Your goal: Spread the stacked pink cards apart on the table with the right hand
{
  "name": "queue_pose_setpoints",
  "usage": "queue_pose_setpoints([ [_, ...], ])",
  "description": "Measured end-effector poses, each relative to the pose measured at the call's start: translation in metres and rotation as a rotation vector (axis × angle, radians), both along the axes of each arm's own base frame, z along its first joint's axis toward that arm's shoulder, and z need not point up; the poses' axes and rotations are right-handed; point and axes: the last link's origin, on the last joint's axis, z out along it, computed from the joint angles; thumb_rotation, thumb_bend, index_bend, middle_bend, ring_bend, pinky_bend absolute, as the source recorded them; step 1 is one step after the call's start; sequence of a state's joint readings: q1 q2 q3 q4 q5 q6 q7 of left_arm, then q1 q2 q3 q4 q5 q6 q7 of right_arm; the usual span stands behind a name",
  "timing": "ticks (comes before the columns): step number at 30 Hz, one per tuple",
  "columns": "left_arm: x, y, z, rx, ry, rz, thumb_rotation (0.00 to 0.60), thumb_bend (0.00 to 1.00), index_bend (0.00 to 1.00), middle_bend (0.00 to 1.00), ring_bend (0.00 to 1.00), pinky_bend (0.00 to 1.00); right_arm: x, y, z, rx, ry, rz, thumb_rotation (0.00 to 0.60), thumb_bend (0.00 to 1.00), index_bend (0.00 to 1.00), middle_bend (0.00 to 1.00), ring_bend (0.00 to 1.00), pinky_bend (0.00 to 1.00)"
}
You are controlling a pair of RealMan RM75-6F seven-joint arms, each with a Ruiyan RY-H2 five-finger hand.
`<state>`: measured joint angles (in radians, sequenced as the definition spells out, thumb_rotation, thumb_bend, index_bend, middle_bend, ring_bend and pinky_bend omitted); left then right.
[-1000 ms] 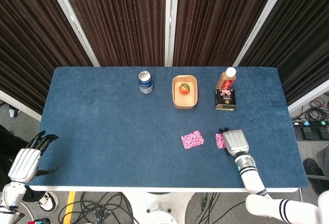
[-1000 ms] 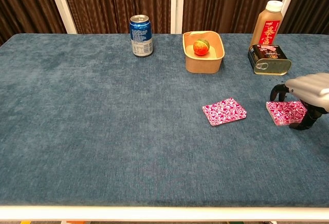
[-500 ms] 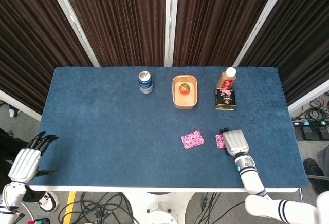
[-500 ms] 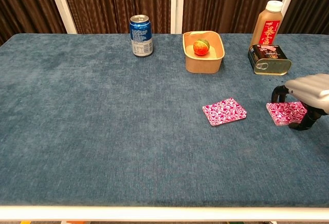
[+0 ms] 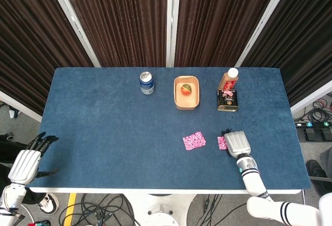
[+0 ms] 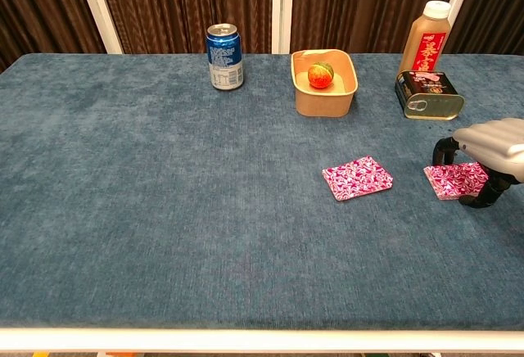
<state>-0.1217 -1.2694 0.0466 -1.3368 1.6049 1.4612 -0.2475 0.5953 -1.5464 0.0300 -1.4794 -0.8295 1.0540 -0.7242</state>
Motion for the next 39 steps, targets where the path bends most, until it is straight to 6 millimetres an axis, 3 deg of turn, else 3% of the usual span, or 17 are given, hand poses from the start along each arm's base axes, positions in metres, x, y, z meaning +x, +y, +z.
queue_pose_setpoints([
  [39,-0.0004,-0.0005,-0.0007,-0.005,-0.009,0.002,0.600,0.01,0.18,0.16,0.02,0.19,0.0051,-0.0025,0.0068,-0.041,-0.002,0.022,0.600,0.21,0.39,0.37,0.71,0.78],
])
